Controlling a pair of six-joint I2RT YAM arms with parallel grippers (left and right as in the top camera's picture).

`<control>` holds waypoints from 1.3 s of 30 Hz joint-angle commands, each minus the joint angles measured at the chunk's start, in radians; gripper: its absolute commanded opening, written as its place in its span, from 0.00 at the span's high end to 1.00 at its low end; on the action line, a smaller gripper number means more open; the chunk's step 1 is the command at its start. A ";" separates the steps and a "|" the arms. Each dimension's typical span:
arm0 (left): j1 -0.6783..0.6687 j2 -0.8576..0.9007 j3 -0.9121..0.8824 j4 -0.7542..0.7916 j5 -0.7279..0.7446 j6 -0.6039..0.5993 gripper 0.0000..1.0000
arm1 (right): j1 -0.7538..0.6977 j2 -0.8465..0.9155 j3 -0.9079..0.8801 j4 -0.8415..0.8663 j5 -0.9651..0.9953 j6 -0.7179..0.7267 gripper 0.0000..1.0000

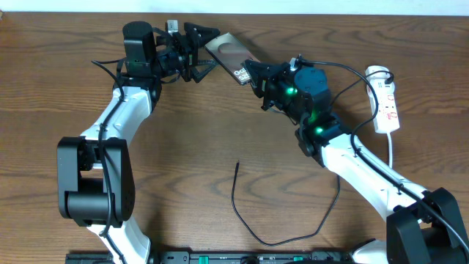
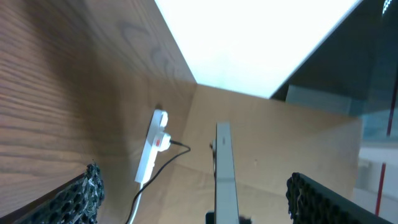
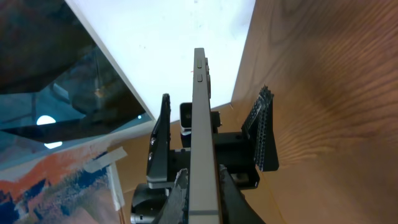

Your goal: Plug charger to phone and switch on socket

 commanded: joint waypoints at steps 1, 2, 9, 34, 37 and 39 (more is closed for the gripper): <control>-0.002 -0.015 0.019 0.003 -0.064 -0.039 0.16 | 0.038 -0.010 0.008 0.022 0.045 0.037 0.99; -0.005 -0.015 0.019 0.003 -0.073 -0.042 0.19 | 0.045 -0.010 0.008 0.023 0.055 0.042 0.99; -0.032 -0.015 0.019 0.004 -0.123 -0.063 0.19 | 0.082 -0.010 0.008 0.029 0.111 0.042 0.99; -0.038 -0.015 0.019 0.003 -0.122 -0.079 0.93 | 0.123 -0.010 0.008 0.027 0.151 0.049 0.99; -0.041 -0.015 0.019 0.003 -0.122 -0.079 0.93 | 0.128 -0.010 0.008 0.024 0.151 0.049 0.99; -0.041 -0.015 0.019 0.003 -0.122 -0.079 0.93 | 0.130 -0.010 0.008 0.024 0.151 0.049 0.99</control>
